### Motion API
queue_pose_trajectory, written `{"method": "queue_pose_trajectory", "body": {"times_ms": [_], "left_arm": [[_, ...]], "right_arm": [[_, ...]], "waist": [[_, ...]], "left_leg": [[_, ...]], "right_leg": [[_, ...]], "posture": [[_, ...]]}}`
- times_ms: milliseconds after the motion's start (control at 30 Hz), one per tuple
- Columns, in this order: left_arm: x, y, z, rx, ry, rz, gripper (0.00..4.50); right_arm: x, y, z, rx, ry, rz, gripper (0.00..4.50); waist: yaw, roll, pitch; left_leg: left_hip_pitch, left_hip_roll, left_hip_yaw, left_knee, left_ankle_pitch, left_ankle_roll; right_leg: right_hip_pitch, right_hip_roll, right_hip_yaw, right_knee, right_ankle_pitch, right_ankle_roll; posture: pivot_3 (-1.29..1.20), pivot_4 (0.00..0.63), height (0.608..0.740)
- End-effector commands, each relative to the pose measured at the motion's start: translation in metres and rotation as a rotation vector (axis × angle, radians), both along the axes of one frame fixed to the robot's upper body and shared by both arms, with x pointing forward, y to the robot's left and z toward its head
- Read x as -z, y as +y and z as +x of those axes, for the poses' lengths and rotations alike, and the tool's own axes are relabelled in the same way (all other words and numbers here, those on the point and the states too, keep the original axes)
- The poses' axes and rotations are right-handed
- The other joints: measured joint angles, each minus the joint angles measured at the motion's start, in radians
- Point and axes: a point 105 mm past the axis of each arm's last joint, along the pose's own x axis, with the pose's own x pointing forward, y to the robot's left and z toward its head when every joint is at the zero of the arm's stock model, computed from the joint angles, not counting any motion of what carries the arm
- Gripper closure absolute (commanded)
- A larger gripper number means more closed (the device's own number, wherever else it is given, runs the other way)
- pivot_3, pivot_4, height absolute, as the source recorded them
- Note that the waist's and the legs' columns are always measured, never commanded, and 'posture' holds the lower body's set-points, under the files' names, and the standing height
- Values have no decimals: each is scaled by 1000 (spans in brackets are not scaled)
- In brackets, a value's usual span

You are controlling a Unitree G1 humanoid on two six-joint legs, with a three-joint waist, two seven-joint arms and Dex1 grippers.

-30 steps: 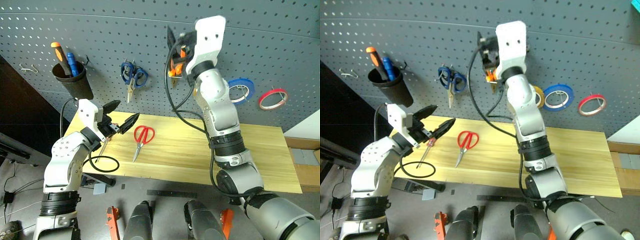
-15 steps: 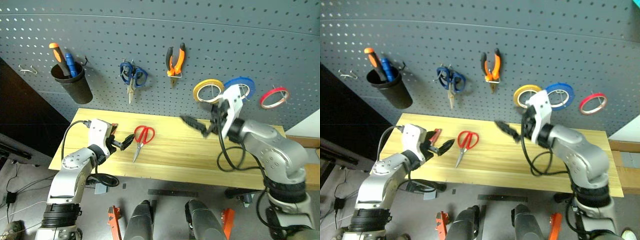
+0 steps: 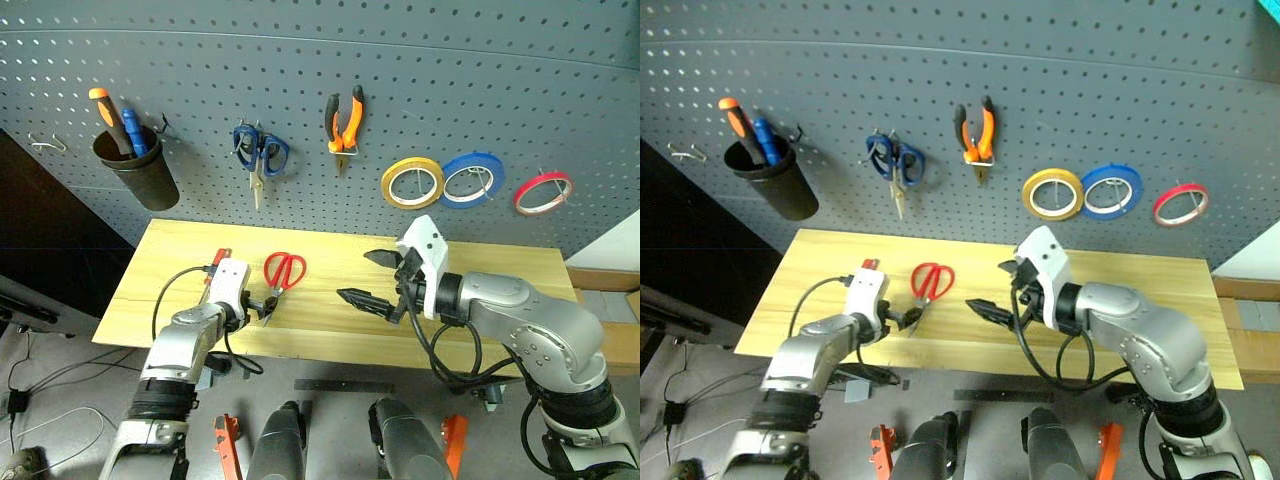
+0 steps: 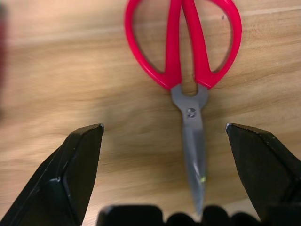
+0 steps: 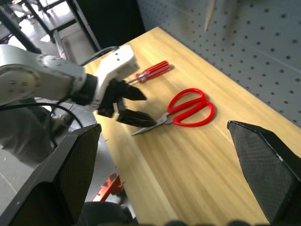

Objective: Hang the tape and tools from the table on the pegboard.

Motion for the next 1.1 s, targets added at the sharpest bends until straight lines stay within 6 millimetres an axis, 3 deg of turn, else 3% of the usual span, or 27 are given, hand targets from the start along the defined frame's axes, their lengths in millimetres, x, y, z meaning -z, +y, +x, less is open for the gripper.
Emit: {"method": "queue_pose_trajectory", "body": {"times_ms": [33,300,400,667,1100], "left_arm": [[4,-11,8,19,-3,28,0],[12,-19,20,-15,14,17,0],[15,-21,20,-5,18,26,625],[16,-15,17,-8,1,45,3386],[0,-4,-1,-3,-118,12,3422]], "right_arm": [[-9,6,-10,-55,-65,-26,23],[2,8,-22,-148,-66,-114,23],[3,7,-23,-157,-69,-130,0],[5,2,-15,-143,-76,-156,0],[-12,-12,1,-86,-160,-161,0]], "waist": [[0,0,0],[-1,0,1],[-1,0,1],[-2,0,1],[-4,0,1]], "left_leg": [[0,0,0,0,0,0],[0,-1,0,0,0,0],[0,-1,0,0,0,0],[0,-1,0,0,0,0],[0,1,0,-1,0,0]], "right_leg": [[0,0,0,0,0,0],[0,0,0,0,0,0],[1,0,0,0,0,0],[1,0,0,0,0,0],[1,0,0,-2,0,0]], "posture": [[-115,292,740],[-127,295,740],[-131,295,740],[-130,286,740],[-148,272,740]]}}
